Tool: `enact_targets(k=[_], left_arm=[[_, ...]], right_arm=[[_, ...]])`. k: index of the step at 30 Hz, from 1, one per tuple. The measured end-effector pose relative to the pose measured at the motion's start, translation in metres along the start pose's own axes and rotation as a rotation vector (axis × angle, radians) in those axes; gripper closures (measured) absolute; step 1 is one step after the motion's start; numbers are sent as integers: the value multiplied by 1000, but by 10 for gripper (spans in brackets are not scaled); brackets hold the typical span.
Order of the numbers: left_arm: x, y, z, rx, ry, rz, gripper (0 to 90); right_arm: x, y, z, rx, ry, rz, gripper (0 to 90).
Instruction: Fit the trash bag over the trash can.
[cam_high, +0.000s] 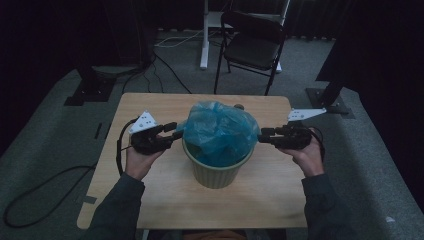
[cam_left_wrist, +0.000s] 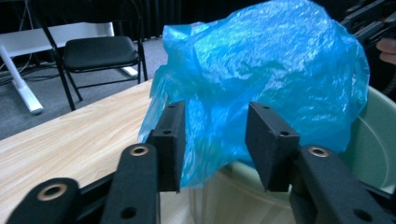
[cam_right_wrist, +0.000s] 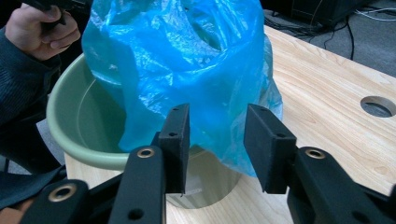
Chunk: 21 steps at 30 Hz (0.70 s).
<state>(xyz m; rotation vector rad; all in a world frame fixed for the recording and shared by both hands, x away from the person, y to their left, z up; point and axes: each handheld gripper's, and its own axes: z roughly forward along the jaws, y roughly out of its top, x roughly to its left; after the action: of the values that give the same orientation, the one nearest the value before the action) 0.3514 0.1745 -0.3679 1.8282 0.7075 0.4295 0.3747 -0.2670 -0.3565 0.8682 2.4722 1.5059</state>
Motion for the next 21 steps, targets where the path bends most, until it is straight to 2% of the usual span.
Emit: enact_targets(k=[4, 5, 7, 9, 12, 21], left_arm=[[1, 2, 9, 27, -19, -2, 536], [1, 2, 12, 36, -21, -4, 546], [2, 0, 17, 63, -22, -14, 576], [1, -2, 18, 79, -16, -14, 690], [-2, -5, 15, 77, -16, -12, 855], [-14, -21, -3, 67, -6, -8, 888]], right_arm=[[-2, 2, 4, 1, 8, 6, 567], [-2, 4, 7, 6, 29, 2, 562], [-2, 5, 9, 10, 38, 1, 576], [0, 4, 11, 25, 64, -7, 722], [7, 1, 12, 49, 80, -37, 866], [19, -11, 4, 87, 99, -64, 900]])
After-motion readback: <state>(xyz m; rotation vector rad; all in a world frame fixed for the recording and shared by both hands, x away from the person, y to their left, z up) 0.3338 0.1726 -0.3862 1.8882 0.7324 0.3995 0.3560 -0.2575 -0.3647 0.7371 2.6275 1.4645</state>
